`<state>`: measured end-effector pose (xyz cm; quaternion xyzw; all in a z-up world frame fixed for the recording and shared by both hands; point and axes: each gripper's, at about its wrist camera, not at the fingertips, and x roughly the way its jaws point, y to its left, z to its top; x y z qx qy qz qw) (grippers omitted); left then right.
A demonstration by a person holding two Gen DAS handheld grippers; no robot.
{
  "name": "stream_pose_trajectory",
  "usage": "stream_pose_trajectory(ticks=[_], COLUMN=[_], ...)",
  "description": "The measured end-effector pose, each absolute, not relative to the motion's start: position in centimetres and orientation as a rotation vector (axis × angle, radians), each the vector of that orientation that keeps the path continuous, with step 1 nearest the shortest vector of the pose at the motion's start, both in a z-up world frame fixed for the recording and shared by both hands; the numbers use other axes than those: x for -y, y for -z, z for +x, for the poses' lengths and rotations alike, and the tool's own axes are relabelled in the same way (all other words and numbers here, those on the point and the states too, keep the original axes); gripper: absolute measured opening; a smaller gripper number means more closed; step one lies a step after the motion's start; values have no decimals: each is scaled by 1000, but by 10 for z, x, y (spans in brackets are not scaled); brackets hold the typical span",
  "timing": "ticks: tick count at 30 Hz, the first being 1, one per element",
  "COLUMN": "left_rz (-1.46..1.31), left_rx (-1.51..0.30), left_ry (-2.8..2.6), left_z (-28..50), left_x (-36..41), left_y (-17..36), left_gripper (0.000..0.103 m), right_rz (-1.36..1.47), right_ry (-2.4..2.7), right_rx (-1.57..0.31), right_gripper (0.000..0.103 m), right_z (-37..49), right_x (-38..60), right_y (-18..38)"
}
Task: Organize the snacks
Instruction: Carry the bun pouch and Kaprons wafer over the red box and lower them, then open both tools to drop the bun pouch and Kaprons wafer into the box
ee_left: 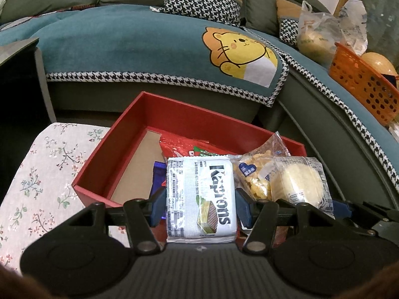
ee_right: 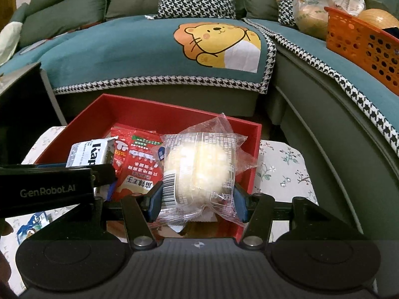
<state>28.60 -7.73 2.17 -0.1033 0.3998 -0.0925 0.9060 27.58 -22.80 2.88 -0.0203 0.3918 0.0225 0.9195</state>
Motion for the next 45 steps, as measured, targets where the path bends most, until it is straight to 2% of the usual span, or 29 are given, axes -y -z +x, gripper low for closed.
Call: stream_pose_trajectory(ticks=[36, 45], left_rz=[-172, -158], left_rx=[-866, -861], left_ry=[124, 107], left_z=[321, 324], left_x=[82, 81], left_y=[12, 12], left_gripper=[65, 65], right_rz=[-14, -26], right_ry=[-32, -41], right_rx=[-775, -778], right_gripper=[64, 68], right_z=[304, 308], right_x=[232, 232], right_y=[-4, 2])
